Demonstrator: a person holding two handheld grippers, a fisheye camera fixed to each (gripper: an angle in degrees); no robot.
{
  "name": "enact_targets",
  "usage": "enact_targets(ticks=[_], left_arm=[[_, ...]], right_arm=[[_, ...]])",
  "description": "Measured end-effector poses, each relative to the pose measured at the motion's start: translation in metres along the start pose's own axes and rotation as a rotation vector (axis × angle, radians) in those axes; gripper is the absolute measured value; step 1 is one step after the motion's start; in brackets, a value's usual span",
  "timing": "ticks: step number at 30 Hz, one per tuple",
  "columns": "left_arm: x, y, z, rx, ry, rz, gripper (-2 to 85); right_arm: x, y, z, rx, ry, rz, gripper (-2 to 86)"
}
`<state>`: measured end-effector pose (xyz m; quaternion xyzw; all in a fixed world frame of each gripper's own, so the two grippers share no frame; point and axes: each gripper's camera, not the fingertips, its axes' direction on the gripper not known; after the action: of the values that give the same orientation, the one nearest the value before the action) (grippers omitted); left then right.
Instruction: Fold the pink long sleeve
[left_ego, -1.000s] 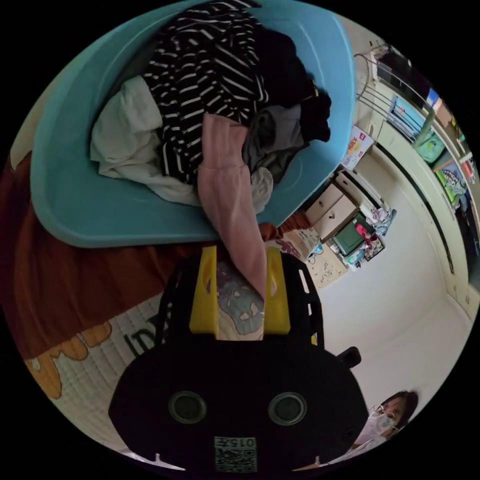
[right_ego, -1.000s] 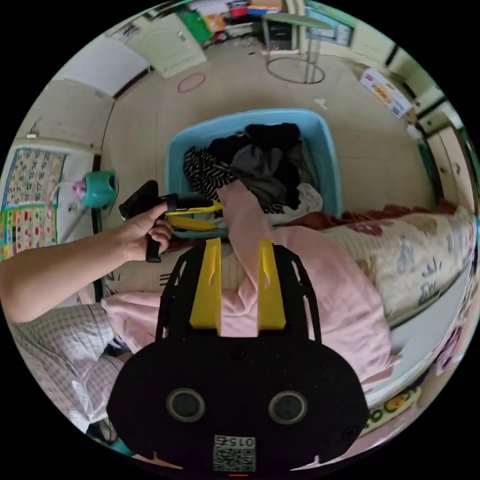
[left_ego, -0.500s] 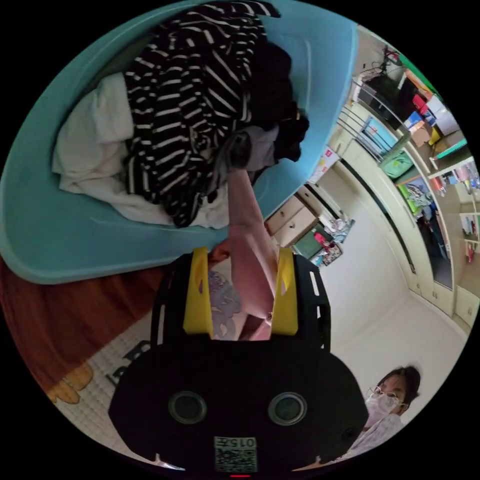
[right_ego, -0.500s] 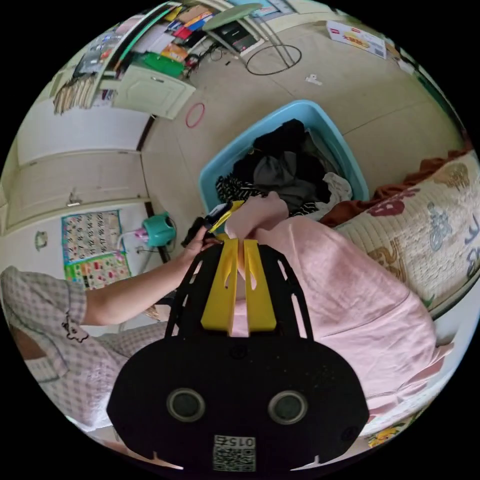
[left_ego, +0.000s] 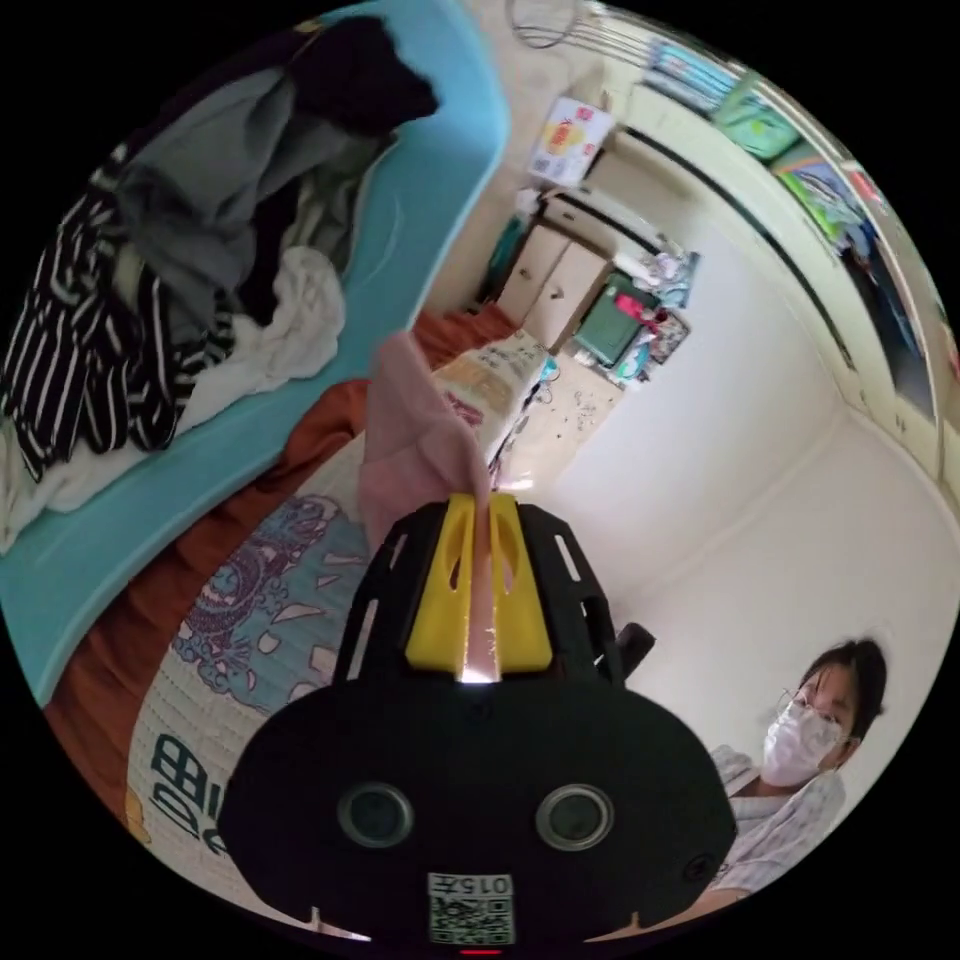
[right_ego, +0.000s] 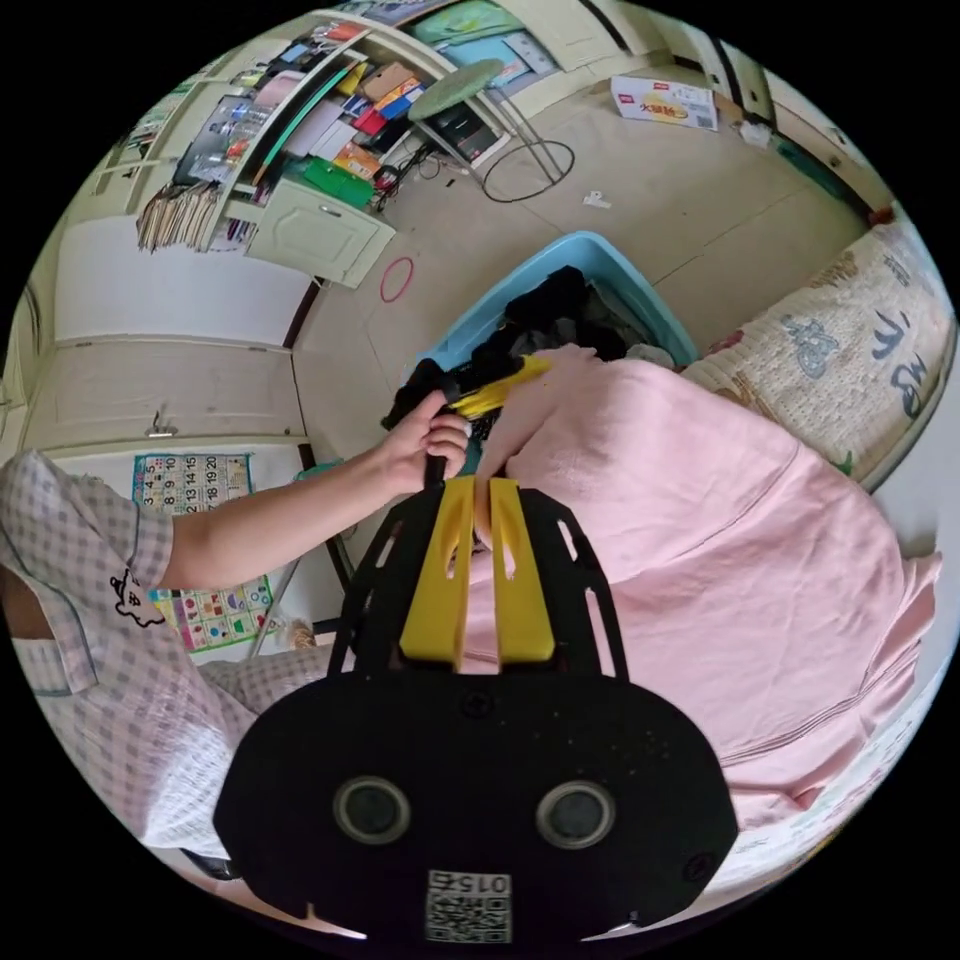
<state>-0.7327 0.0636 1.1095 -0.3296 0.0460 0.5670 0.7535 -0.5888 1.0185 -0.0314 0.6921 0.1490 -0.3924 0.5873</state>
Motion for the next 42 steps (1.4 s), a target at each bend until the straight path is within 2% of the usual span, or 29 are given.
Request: enact_targets(ticks=[5,7,8,11,15,18,20,22,23,24,27,29,30,32,33,36,38,42], left_arm=[[0.106,0.0,-0.084,0.378,0.07,0.307,-0.1],[0.155,-0.005,-0.098,0.38,-0.028,0.423,-0.2],[0.189,-0.009,-0.092,0.327,-0.122,0.512,-0.3],[0.267,-0.01,-0.058,0.185,-0.256,0.702,-0.3],[0.344,0.013,-0.01,0.109,-0.3,0.867,-0.2],[0.399,0.069,0.045,-0.019,-0.289,1.085,-0.2],[0.423,0.135,0.107,-0.233,-0.321,1.26,-0.2],[0.417,0.185,0.153,-0.431,-0.327,1.309,0.0],[0.403,0.213,0.18,-0.556,-0.332,1.291,0.1],[0.392,0.226,0.193,-0.606,-0.345,1.27,0.2],[0.316,0.277,0.241,-0.808,-0.553,1.139,1.0],[0.245,0.286,0.258,-0.958,-0.774,0.9,2.3],[0.233,0.284,0.256,-0.969,-0.8,0.826,2.7],[0.225,0.277,0.233,-0.883,-0.814,0.64,4.1],[0.231,0.276,0.225,-0.851,-0.8,0.63,4.3],[0.266,0.269,0.198,-0.76,-0.805,0.597,5.6],[0.29,0.261,0.177,-0.685,-0.811,0.558,6.2],[0.314,0.256,0.152,-0.602,-0.856,0.517,7.2]], right_arm=[[0.023,0.055,-0.041,0.168,0.003,0.197,3.5],[0.031,0.075,-0.049,0.211,-0.03,0.248,3.2],[0.034,0.088,-0.053,0.229,-0.051,0.273,3.0],[0.037,0.116,-0.06,0.258,-0.065,0.312,2.5],[0.04,0.15,-0.073,0.306,-0.081,0.347,1.7],[0.046,0.184,-0.09,0.366,-0.103,0.373,1.5],[0.052,0.219,-0.106,0.415,-0.111,0.407,1.6],[0.057,0.251,-0.12,0.458,-0.095,0.447,1.9],[0.061,0.275,-0.13,0.488,-0.081,0.484,2.2],[0.064,0.288,-0.135,0.505,-0.073,0.506,2.4],[0.088,0.356,-0.151,0.576,-0.097,0.653,4.5],[0.115,0.416,-0.151,0.628,-0.126,0.844,6.1],[0.121,0.43,-0.15,0.636,-0.135,0.893,6.6],[0.135,0.469,-0.148,0.676,-0.185,0.949,8.3],[0.137,0.473,-0.148,0.67,-0.185,0.94,8.7],[0.14,0.469,-0.132,0.494,-0.139,0.838,12.1],[0.139,0.455,-0.109,0.34,-0.191,0.731,13.6],[0.134,0.447,-0.084,0.225,-0.25,0.655,13.3]])
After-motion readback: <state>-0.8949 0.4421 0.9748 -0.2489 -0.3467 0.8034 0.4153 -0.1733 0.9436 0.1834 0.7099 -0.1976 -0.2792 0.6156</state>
